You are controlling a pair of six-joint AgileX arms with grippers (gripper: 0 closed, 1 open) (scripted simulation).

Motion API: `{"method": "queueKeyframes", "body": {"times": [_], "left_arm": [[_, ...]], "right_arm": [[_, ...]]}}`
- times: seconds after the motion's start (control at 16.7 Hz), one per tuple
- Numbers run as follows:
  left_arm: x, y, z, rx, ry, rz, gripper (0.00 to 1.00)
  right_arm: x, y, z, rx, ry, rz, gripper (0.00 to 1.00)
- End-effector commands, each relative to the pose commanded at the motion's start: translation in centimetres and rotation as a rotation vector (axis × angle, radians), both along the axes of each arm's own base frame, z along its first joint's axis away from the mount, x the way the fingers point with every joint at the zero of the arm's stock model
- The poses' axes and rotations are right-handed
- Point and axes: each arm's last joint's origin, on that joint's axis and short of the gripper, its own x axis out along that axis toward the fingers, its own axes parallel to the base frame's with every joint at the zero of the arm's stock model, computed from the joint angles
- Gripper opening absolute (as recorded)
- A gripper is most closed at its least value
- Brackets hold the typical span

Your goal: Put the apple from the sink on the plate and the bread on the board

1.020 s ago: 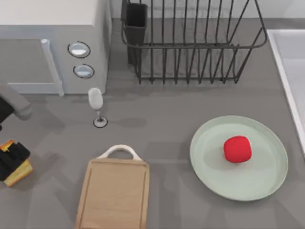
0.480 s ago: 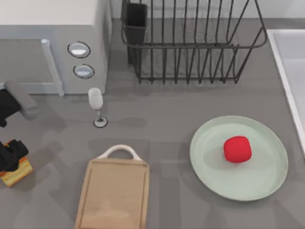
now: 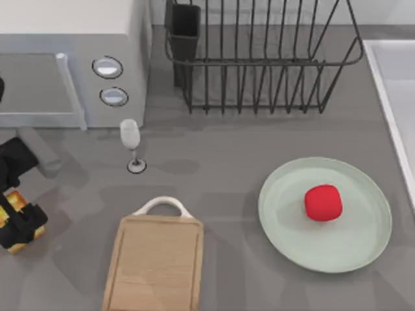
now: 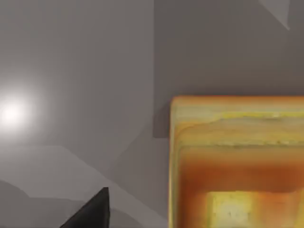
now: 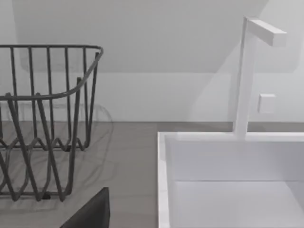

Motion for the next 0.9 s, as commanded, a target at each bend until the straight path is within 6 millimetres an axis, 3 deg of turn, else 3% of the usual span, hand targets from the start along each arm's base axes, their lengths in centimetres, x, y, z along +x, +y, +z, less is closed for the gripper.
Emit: {"method": "queueKeyframes", "body": {"times": [0.24, 0.54, 0.9], "left_arm": [[-0.2, 0.0, -2.8, 0.0, 0.0, 0.0, 1.0], [-0.2, 0.0, -3.2, 0.0, 0.0, 0.0, 1.0], [-0.2, 0.0, -3.2, 0.0, 0.0, 0.0, 0.55]], "right_arm": [[0.0, 0.0, 0.0, 0.0, 0.0, 0.0, 1.0], [0.0, 0.0, 0.0, 0.0, 0.0, 0.0, 1.0], [0.0, 0.0, 0.0, 0.0, 0.0, 0.0, 1.0]]}}
